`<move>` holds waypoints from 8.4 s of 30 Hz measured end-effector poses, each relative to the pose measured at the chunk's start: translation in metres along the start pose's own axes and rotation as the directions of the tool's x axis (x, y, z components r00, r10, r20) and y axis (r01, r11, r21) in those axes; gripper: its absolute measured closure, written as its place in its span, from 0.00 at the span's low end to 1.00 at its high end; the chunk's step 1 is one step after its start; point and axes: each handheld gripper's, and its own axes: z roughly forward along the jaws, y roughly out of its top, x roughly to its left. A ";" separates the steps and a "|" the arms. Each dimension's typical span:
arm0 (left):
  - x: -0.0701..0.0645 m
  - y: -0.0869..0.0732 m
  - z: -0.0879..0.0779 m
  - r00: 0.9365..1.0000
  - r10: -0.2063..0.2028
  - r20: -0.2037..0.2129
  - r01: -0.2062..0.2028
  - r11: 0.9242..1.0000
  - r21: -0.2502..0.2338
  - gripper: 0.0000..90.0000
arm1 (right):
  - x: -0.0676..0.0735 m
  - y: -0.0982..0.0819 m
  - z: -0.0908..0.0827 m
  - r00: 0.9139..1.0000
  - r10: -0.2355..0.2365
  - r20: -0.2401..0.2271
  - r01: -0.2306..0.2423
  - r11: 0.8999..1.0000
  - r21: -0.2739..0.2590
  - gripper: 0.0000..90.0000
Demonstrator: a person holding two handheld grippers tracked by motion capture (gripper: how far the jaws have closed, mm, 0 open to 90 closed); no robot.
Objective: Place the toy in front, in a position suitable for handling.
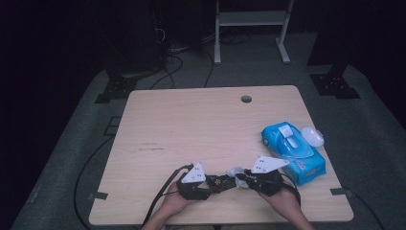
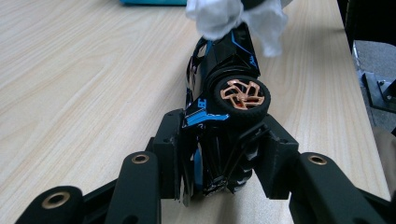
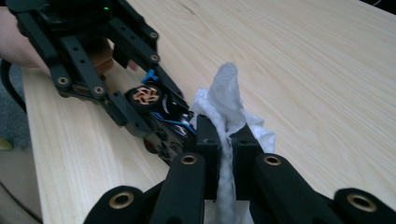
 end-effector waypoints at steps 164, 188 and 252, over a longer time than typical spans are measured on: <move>0.003 -0.002 0.002 1.000 -0.025 0.003 0.025 0.999 -0.025 0.64 | -0.028 -0.005 -0.016 0.990 0.110 0.085 -0.113 0.993 0.026 0.94; 0.003 -0.002 0.001 1.000 -0.027 -0.001 0.027 0.999 -0.025 0.64 | -0.020 -0.005 -0.029 0.992 0.085 0.092 -0.085 0.996 -0.006 0.94; 0.003 0.008 -0.003 0.999 -0.041 -0.008 0.041 0.999 -0.003 0.66 | -0.005 0.003 -0.004 0.996 0.091 0.024 -0.091 0.996 -0.017 0.95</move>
